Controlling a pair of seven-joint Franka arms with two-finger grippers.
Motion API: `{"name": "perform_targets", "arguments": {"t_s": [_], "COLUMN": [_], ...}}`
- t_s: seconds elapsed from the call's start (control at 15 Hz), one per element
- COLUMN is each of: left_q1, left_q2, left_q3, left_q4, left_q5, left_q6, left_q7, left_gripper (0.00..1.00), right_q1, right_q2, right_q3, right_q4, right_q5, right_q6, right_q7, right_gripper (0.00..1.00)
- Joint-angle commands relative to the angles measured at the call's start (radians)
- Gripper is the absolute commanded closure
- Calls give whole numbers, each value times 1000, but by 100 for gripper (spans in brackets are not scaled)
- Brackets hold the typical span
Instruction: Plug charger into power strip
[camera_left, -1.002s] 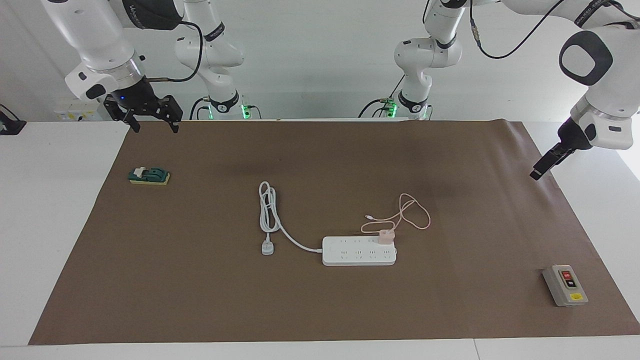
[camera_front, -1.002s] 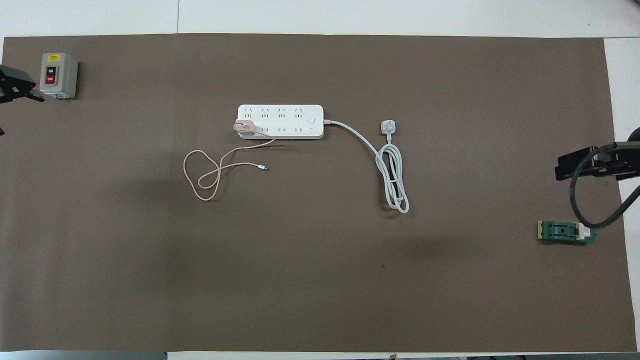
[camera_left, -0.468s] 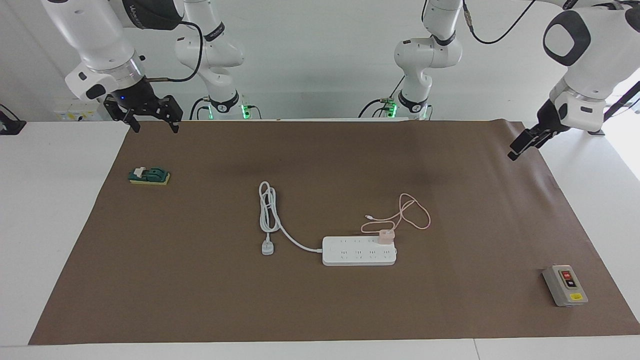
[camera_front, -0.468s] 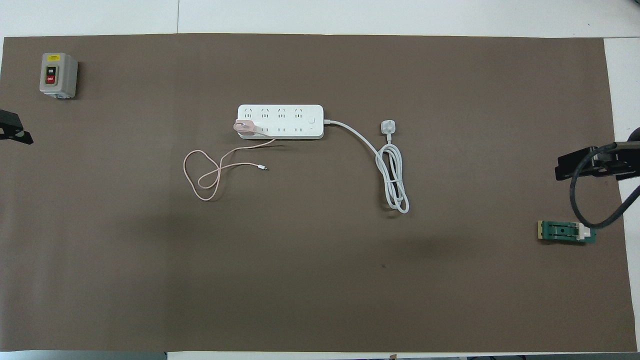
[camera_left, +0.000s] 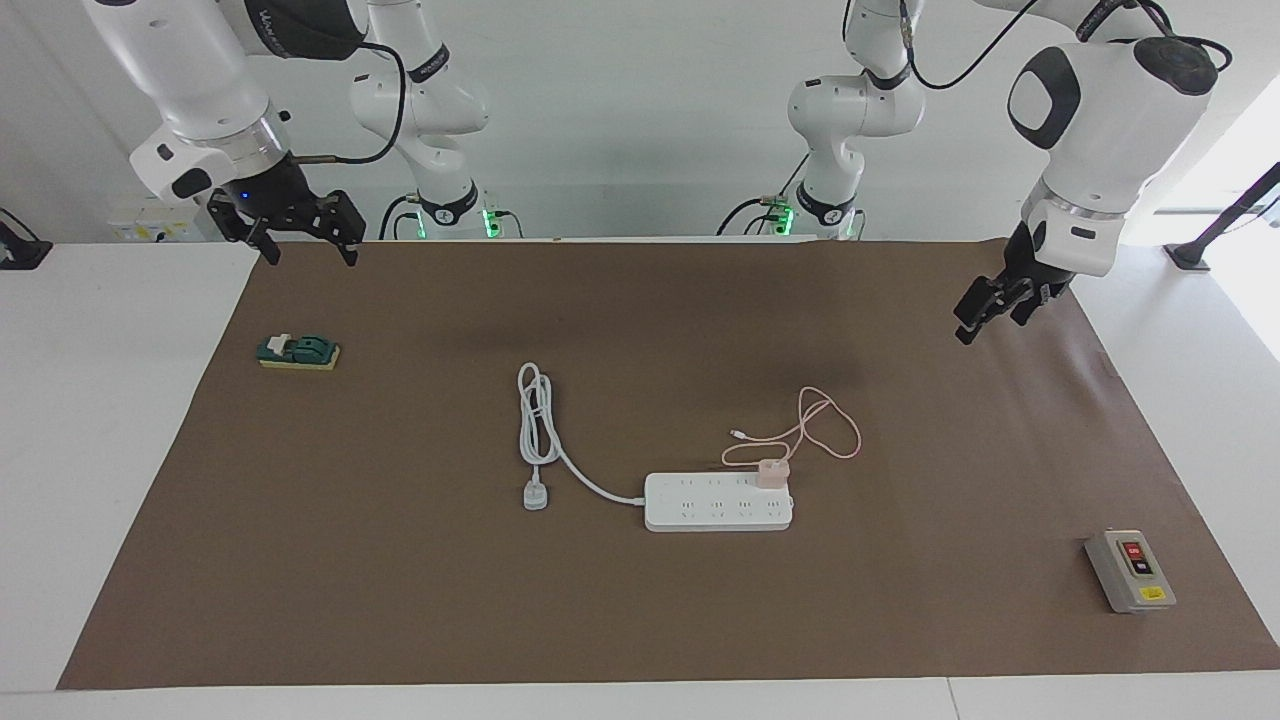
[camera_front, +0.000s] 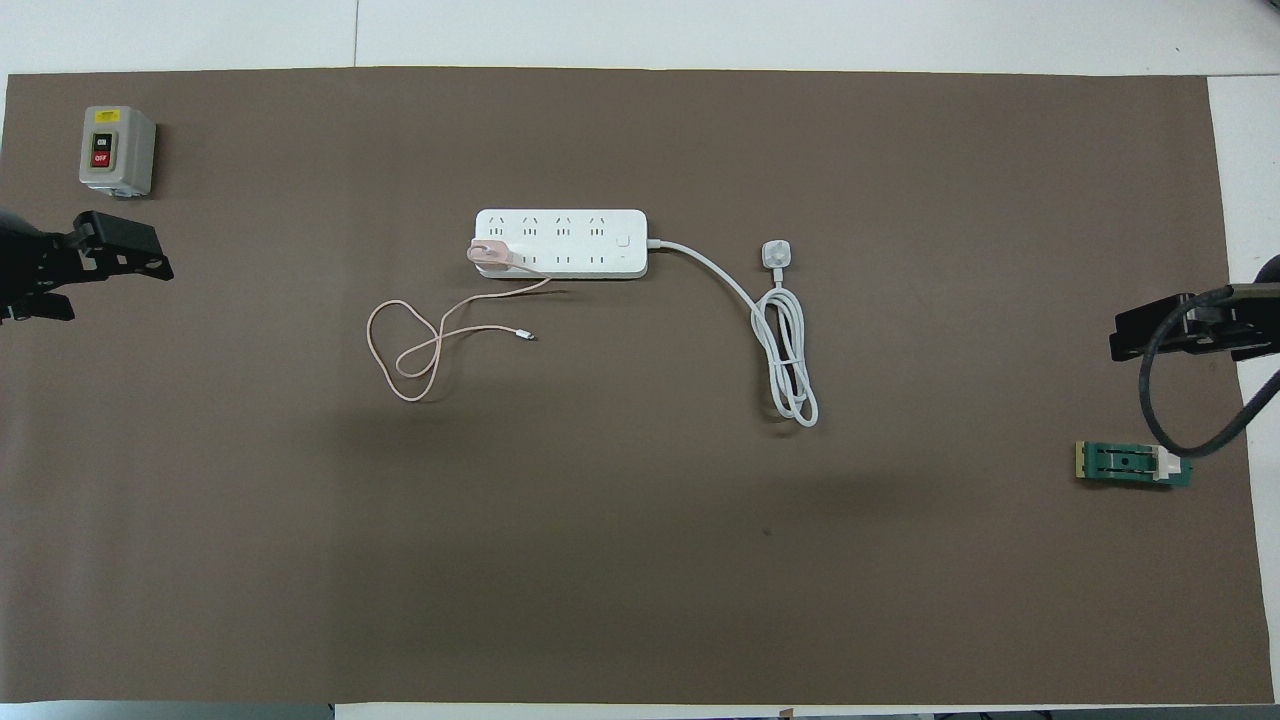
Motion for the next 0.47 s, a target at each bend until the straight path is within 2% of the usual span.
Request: {"name": "perform_targets", "arguments": {"t_s": [0.0,0.27,0.4], "left_q1": [-10,-10,-16], "left_q2": [-47,-44,-48], "left_q3": [-2,-2,-8], "left_q4": [-19,93,99], "left_q5": [35,40,32], "left_q6": [-62,-268,-311], "left_q7": [58,130,138], "left_gripper": [0,0,0], "right_q1": [-18,-18,-18], "right_q2": [-24,-24,-24], "right_q3": [11,11,11], "right_q4": [-28,-28,-28], "right_q5": [21,21,21], "right_q6": [12,12,12], "right_q7": [-6,-6,-6], "right_gripper": [0,0,0]}}
